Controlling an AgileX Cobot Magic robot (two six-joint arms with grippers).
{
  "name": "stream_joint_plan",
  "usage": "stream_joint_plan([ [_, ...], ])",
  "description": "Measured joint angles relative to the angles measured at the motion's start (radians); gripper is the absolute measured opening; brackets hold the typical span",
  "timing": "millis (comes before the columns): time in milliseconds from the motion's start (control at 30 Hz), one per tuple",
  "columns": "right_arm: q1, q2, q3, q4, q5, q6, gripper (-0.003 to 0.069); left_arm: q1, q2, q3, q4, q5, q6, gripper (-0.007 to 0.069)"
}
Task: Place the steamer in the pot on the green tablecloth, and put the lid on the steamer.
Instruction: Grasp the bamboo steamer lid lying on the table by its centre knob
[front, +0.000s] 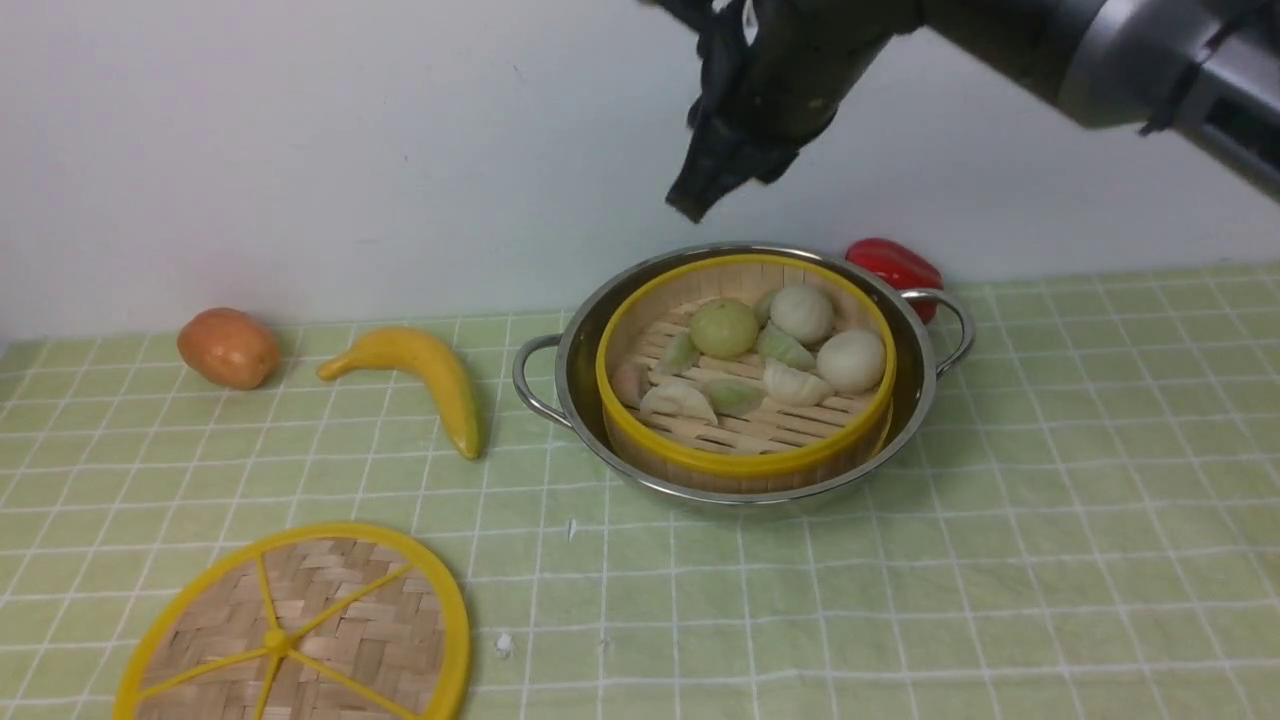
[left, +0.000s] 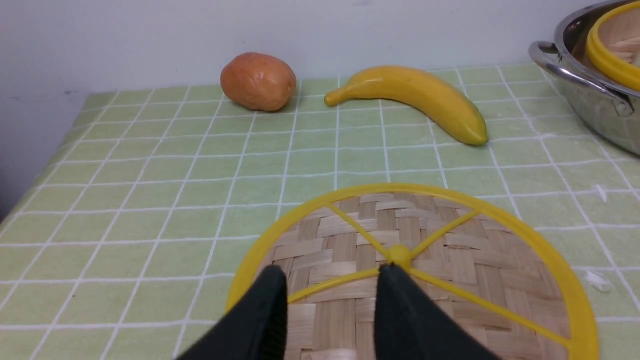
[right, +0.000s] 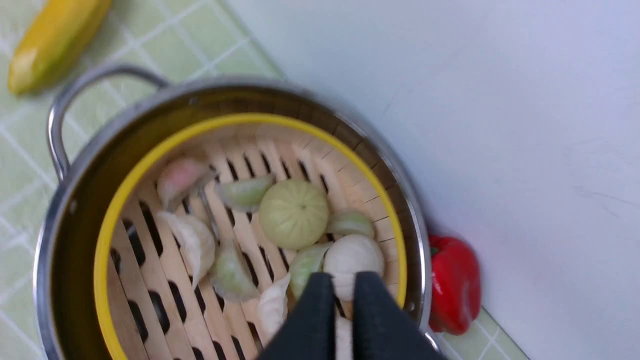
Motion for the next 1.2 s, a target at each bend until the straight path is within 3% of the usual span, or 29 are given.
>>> stream_joint_plan([
  [67, -0.001, -0.039, 0.000, 0.000, 0.000, 0.043, -0.0008, 0.000, 0.000, 0.000, 0.000, 0.000, 0.000, 0.0243],
  [300, -0.001, -0.147, -0.001, 0.046, 0.000, 0.234, -0.0015, 0.000, 0.000, 0.000, 0.000, 0.000, 0.000, 0.0243],
  [667, -0.006, -0.179, 0.056, 0.016, -0.005, 0.267, -0.0005, 0.000, 0.000, 0.000, 0.000, 0.000, 0.000, 0.0243],
  [800, -0.007, -0.309, 0.291, 0.004, -0.011, 0.296, -0.0001, 0.000, 0.000, 0.000, 0.000, 0.000, 0.000, 0.0243],
  [933, -0.008, -0.583, 0.710, 0.001, -0.114, 0.376, 0.0001, 0.000, 0.000, 0.000, 0.000, 0.000, 0.000, 0.0243],
  [967, -0.010, -0.755, 0.944, -0.017, -0.233, 0.432, 0.0003, 0.000, 0.000, 0.000, 0.000, 0.000, 0.000, 0.0243],
  [1133, -0.065, -1.075, 1.334, -0.040, -0.465, 0.530, 0.0009, 0.000, 0.000, 0.000, 0.000, 0.000, 0.000, 0.0243],
  [1200, -0.159, -1.324, 1.588, -0.054, -0.646, 0.570, 0.0018, 0.000, 0.000, 0.000, 0.000, 0.000, 0.000, 0.0243],
])
